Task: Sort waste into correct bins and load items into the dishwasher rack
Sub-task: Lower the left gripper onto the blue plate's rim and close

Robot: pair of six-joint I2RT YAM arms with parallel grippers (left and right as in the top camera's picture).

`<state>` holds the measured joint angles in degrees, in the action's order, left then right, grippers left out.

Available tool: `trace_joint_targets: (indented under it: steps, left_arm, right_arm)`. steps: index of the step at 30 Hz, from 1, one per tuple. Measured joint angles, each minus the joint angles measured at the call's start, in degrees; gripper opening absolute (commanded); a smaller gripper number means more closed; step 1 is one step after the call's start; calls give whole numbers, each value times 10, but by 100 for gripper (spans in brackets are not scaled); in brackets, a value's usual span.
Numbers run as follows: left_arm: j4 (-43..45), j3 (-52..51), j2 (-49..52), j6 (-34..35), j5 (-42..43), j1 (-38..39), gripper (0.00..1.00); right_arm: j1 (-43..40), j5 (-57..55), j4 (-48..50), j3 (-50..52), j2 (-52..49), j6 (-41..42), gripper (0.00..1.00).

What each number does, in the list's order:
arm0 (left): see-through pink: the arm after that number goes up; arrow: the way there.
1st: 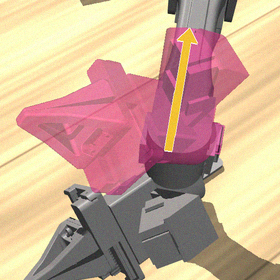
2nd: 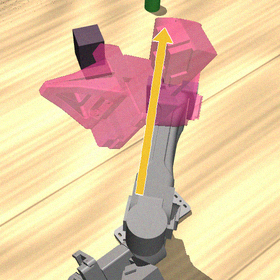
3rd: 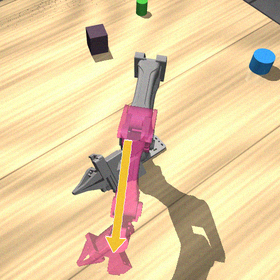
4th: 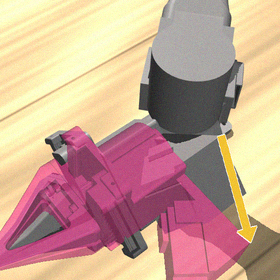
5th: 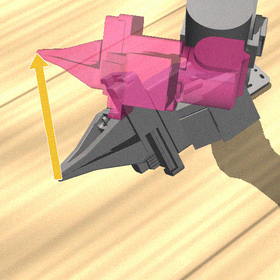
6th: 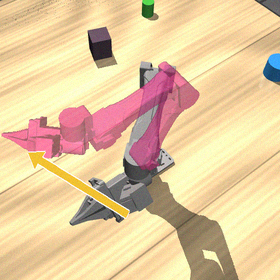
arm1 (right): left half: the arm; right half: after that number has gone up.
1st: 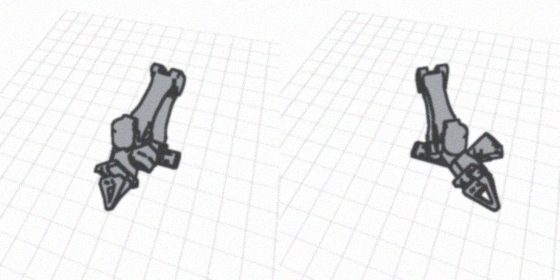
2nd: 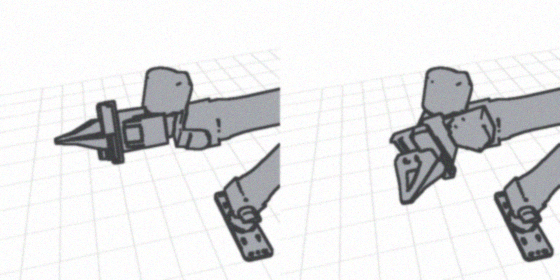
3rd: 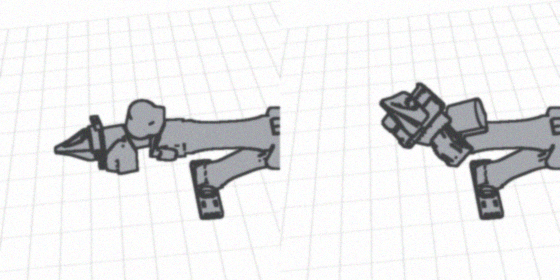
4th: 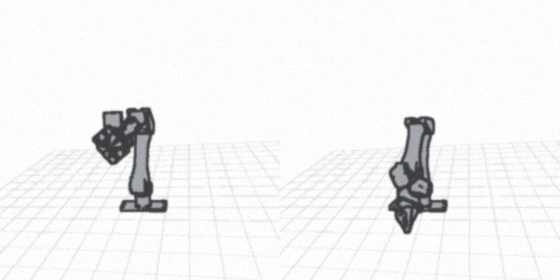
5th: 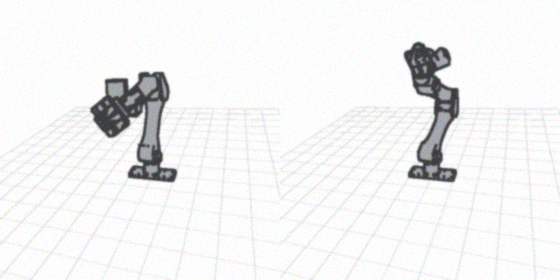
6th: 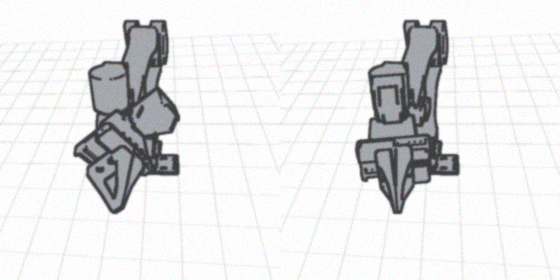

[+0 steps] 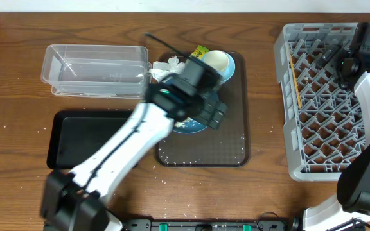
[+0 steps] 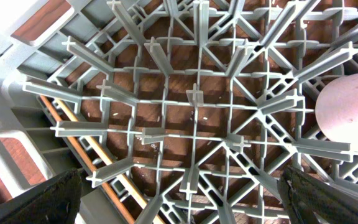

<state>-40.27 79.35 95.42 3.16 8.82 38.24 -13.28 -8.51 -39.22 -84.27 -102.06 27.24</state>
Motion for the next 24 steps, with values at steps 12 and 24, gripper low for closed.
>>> trace_joint_targets:
  steps: [12,24]
  left_arm:
    - [92,0,105,55,-67,46,98]
    - [136,0,174,127,-78,47,64]
  right_arm:
    - [0,0,0,0,0,0,99]
    - [0,0,0,0,0,0,99]
